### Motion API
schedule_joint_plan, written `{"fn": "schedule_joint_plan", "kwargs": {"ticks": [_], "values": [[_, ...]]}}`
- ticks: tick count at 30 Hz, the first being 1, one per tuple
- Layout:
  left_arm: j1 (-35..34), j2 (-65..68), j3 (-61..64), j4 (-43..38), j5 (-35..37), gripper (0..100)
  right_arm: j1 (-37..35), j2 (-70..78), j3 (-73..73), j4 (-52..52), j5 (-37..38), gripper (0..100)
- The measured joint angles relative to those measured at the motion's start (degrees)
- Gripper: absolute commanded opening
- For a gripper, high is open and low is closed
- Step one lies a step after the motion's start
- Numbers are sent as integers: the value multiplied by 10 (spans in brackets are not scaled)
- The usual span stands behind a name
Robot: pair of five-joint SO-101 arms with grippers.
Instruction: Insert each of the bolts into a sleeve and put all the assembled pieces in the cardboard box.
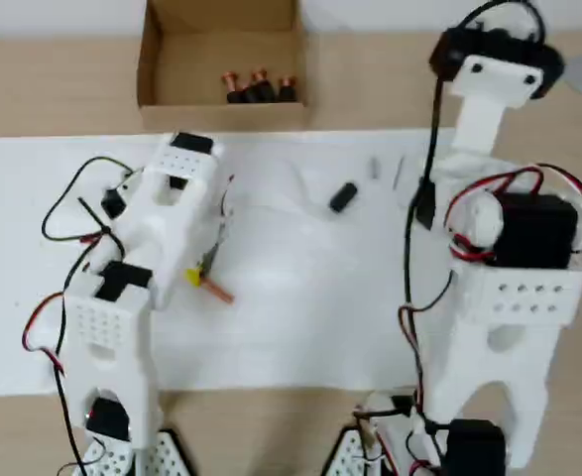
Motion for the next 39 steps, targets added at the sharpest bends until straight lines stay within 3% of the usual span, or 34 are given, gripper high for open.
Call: {"fn": "schedule_joint_plan", "kwargs": {"ticks": [6,11,16,21,32,39], "values": [[-18,33,-73,52,-84,8,-24,13,25,-45,-12,394],[-34,48,-127,76,-216,6,-69,63,43,-85,-106,394],[-77,55,-188,76,-429,8,-89,121,43,-111,-218,394],[-98,61,-217,70,-658,9,-89,142,43,-135,-235,394],[-98,61,-209,72,-699,12,-89,147,45,-135,-236,394],[-91,55,-173,71,-700,169,-91,185,45,-135,-243,394]]}}
